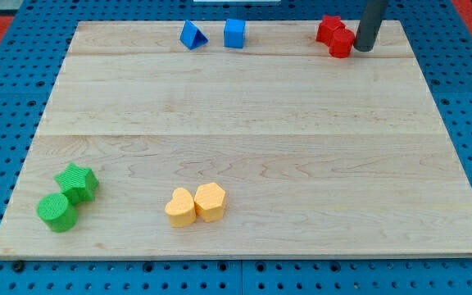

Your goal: Push the red star parallel to the left of the red circle

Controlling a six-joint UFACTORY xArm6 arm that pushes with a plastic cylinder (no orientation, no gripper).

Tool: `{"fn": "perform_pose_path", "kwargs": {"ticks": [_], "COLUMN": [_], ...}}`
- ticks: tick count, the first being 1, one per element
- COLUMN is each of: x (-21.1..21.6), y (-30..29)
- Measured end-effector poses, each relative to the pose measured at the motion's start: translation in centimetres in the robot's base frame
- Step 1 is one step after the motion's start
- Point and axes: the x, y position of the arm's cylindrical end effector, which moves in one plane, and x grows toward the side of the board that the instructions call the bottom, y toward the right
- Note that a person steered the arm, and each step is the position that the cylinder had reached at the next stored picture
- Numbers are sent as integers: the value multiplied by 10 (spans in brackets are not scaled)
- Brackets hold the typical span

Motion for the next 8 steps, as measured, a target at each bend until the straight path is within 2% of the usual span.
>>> {"fn": "perform_pose_path", "kwargs": {"ticks": [1, 2, 3, 5, 6, 8], "x": [-38, -70, -70, -68, -47, -62], "y": [17, 3, -5, -56, -54, 10]}}
